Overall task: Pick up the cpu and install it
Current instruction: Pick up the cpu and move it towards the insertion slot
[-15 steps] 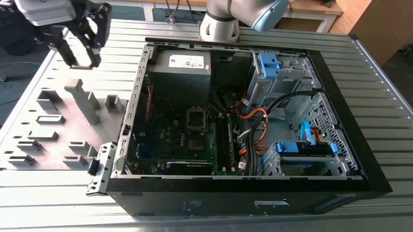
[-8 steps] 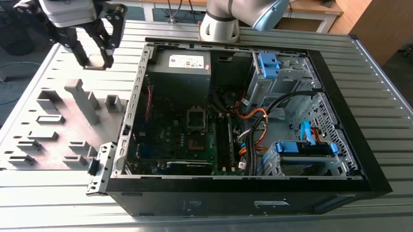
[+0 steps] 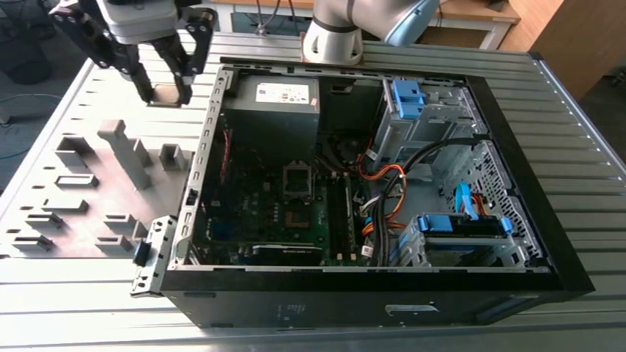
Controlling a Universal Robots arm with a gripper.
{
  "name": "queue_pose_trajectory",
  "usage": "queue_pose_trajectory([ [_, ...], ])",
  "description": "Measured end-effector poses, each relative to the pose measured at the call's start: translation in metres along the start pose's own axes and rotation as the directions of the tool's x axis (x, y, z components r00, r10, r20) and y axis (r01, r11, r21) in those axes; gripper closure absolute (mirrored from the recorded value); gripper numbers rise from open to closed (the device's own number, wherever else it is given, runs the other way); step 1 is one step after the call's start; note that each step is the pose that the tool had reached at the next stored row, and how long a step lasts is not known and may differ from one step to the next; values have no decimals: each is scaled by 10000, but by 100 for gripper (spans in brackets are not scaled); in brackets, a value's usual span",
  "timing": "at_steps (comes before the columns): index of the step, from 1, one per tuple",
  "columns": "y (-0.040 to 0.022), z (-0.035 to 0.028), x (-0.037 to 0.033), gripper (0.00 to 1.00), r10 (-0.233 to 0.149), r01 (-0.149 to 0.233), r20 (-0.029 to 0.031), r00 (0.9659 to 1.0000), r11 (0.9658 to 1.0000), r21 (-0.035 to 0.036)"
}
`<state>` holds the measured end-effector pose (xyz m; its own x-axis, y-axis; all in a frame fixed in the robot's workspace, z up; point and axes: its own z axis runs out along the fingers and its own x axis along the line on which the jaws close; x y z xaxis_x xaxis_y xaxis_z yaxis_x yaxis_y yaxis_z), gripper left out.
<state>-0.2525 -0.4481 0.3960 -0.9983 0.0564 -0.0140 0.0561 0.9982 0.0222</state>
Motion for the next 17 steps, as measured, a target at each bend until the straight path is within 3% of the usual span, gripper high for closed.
queue_pose_trajectory([
  [17,21,12,-584,53,1,-1,0,10000,10000,0],
])
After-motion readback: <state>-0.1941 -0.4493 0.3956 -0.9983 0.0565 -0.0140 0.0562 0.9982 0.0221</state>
